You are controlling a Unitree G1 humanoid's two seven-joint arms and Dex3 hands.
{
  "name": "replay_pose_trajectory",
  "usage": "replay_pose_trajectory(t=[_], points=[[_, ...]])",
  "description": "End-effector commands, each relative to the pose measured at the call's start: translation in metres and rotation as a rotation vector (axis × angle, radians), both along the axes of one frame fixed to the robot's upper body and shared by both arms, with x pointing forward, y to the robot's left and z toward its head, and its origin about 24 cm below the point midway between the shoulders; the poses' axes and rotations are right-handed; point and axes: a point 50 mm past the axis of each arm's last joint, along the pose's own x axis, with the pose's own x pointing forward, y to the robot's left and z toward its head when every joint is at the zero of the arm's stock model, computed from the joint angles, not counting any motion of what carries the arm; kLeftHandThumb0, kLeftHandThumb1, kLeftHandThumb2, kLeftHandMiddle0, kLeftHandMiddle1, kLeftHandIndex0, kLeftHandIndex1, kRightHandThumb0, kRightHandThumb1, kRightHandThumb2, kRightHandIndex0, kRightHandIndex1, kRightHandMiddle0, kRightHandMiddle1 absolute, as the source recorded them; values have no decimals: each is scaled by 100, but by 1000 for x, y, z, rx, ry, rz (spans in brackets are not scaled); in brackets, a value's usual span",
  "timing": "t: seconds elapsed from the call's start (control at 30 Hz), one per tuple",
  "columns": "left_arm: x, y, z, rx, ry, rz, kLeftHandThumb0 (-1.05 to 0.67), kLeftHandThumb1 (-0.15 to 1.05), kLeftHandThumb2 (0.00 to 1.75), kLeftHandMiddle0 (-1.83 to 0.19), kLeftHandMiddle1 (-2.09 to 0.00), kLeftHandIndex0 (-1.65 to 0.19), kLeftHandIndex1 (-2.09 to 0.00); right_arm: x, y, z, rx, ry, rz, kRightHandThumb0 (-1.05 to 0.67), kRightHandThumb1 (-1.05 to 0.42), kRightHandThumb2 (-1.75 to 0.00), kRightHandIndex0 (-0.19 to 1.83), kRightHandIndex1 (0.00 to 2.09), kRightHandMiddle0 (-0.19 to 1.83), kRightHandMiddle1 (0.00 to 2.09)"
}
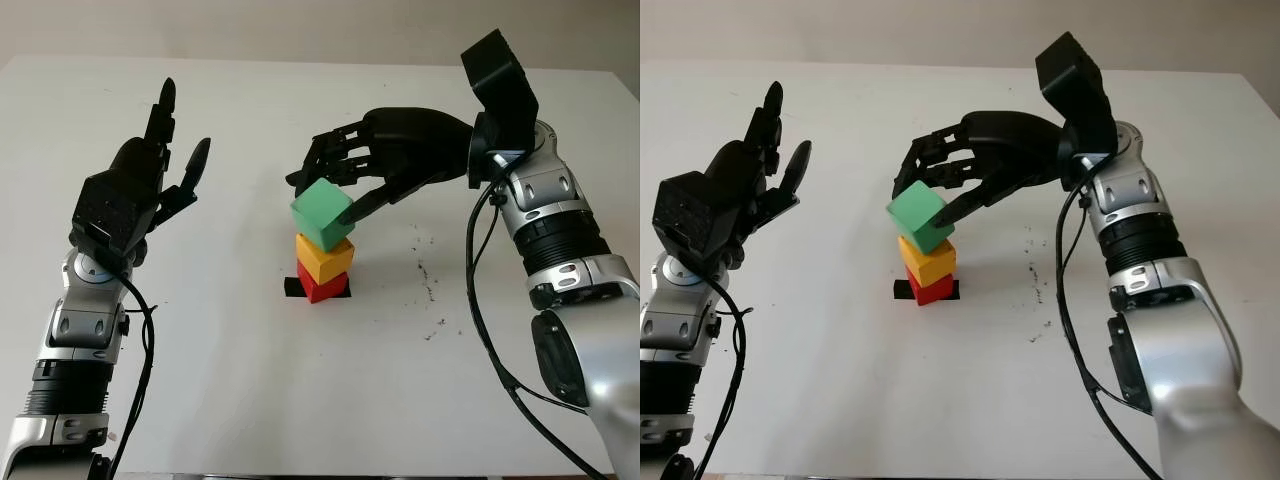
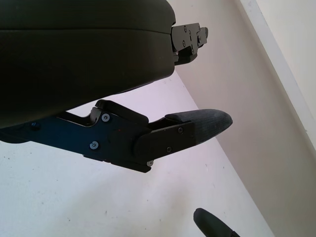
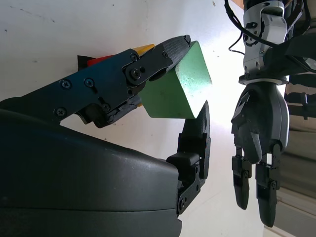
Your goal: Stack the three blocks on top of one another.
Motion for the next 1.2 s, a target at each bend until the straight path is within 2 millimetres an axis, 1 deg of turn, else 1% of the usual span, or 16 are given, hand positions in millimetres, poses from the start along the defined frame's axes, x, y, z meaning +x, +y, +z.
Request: replay_pose_trajectory(t=[0.0,0.23,0.53,0.9,1.17], points=[[-1,2,6,9,-25,0,-61,105,65,19,-2,19,-3,-2,2,0,21,-7,4,-48,-90,-5,23,5,44,146],[-1,2,6,5,-22,0,-62,105,65,19,-2,19,-3,-2,2,-5,43,-7,1,-49,-89,-5,23,5,46,146],[-2,2,5,11,-21,3,-61,105,65,19,-1,19,-3,-1,2,-7,60,-5,-12,-48,-90,-6,22,5,45,145],[-2,3,7,16,-23,8,-62,105,65,19,-2,18,-2,-1,-2,-6,16,-37,-35,-47,-90,-5,21,4,43,147],[-2,3,6,6,-19,0,-62,105,65,19,-1,19,-3,0,-8,-5,3,-28,-57,-48,-90,-5,20,5,44,149]])
